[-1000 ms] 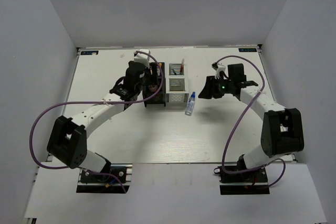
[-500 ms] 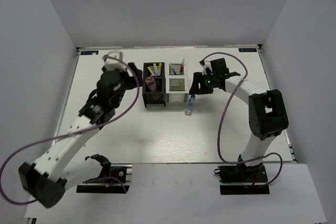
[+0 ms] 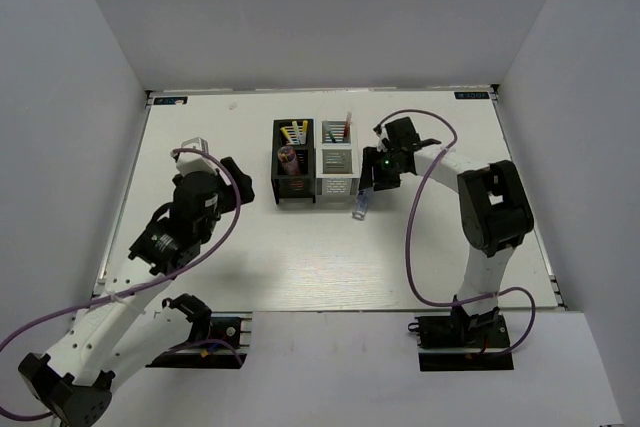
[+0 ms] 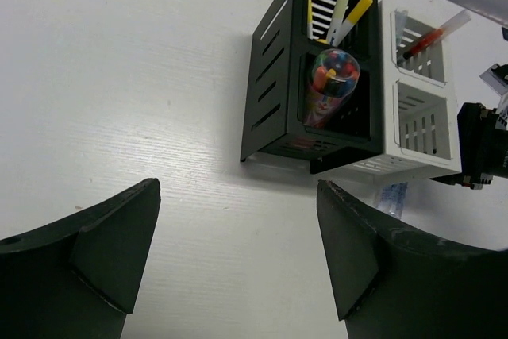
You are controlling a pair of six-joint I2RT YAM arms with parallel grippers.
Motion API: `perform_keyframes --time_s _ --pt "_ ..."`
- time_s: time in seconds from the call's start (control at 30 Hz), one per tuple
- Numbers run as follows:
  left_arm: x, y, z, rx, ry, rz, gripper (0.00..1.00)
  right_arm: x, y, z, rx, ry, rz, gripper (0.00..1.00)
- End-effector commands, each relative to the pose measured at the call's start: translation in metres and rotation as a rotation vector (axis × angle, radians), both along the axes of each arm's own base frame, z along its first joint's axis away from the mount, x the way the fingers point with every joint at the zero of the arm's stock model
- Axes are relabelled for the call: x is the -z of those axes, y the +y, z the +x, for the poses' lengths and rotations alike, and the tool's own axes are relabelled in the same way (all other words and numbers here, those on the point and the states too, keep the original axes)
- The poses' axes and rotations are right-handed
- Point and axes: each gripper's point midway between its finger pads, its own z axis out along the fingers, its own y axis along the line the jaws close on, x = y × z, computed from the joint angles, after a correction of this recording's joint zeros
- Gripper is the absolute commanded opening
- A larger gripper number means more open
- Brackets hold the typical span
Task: Sort the stationery into containers
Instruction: Pick up the stationery from the center of the board.
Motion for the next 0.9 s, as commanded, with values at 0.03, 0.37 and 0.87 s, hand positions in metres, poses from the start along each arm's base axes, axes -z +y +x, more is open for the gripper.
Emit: perform_keyframes --time_s 0.03,0.37,0.87 --pt "0.01 0.0 -0.003 -0.019 0.035 -0.012 0.89 0.0 0.012 0.003 0.017 -0.009 -0.053 0.58" --pt "0.019 -0.012 0.001 0.018 0.046 -0.049 0.89 0.027 -0.031 -0.032 0.123 0.12 -0.183 0.38" --pt "0.039 -0.027 0.003 0.069 0.052 -0.096 0.89 -0.188 -0.005 0.019 -0.258 -0.675 0.08 0.0"
